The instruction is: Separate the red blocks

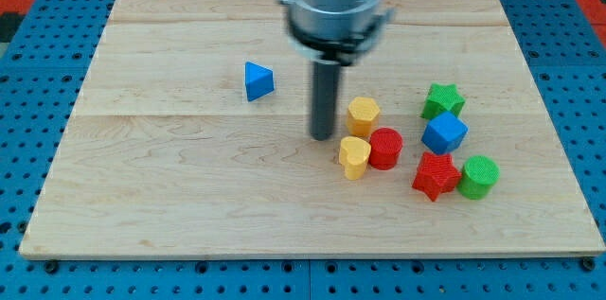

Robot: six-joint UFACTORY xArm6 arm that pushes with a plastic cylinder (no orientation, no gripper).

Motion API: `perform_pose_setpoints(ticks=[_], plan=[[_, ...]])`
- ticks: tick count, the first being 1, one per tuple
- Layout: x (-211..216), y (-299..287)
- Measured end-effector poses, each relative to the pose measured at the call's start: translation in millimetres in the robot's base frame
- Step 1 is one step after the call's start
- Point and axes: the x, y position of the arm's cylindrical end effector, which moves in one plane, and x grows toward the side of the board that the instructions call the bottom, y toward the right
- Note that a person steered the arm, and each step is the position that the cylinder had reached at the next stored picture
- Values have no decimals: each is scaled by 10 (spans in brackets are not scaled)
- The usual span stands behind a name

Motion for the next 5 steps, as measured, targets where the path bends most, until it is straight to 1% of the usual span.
perform_pose_setpoints(ticks=[1, 2, 3, 4, 5], plan=[[-191, -124], [-305, 423], [-205, 872], [34, 1030], [-571, 952]])
